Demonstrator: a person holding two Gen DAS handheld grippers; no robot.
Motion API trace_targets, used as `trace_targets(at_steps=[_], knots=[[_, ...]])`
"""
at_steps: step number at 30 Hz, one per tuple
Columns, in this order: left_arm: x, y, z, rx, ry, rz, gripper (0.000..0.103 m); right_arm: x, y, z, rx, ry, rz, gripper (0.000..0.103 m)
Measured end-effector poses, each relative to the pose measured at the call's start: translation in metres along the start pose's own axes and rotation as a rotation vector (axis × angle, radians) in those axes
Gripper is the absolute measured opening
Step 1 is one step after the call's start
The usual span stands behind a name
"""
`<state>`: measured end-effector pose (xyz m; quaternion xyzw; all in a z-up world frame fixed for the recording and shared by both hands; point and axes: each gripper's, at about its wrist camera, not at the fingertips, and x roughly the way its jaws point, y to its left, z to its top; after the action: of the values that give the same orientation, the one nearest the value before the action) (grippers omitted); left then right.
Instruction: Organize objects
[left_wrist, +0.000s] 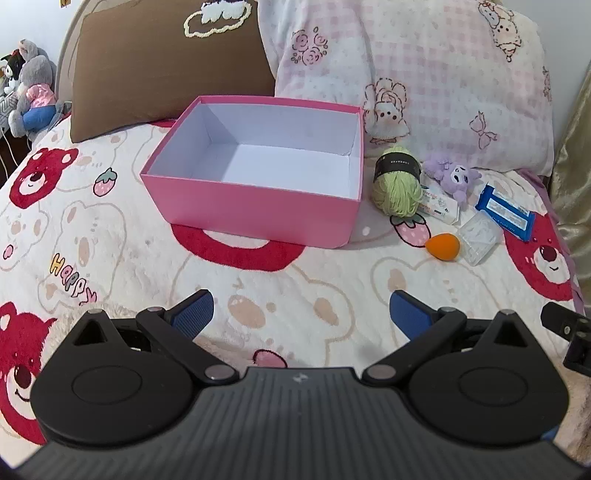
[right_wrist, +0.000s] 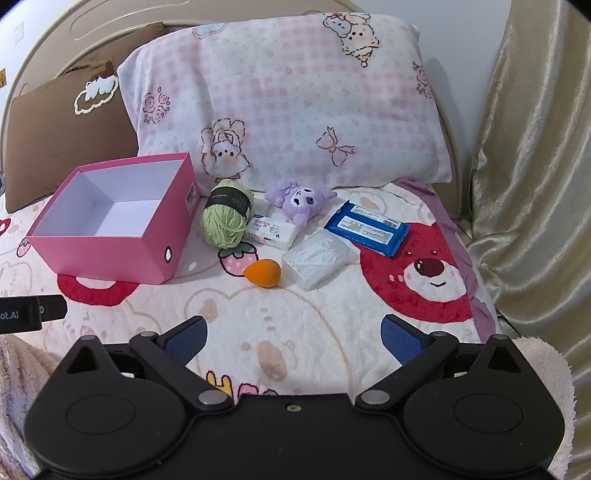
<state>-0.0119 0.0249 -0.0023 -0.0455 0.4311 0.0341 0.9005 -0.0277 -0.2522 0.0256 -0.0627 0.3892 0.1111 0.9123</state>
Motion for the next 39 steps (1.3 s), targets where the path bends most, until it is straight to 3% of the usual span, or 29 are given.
trace_targets(at_steps=[15,23,36,39], knots=[[-0.010,-0.001,0.000,-0.005,-0.020,-0.015,0.103,0.000,0.000,-0.001,-0.007,0.007,-0.004,0.101],[-0.006,0.001,0.001,-0.057,0.054,-0.049,0.103,0.000,0.001,-0.001,-0.011,0.008,-0.004,0.101],[-0.013,-0.005,0.003,-0.034,0.054,-0.043,0.103,-0.001,-0.001,-0.002,-0.009,0.008,-0.004,0.101],[-0.020,-0.003,0.004,-0.056,0.028,-0.089,0.103,-0.001,-0.002,-0.002,-0.009,0.013,0.000,0.101]])
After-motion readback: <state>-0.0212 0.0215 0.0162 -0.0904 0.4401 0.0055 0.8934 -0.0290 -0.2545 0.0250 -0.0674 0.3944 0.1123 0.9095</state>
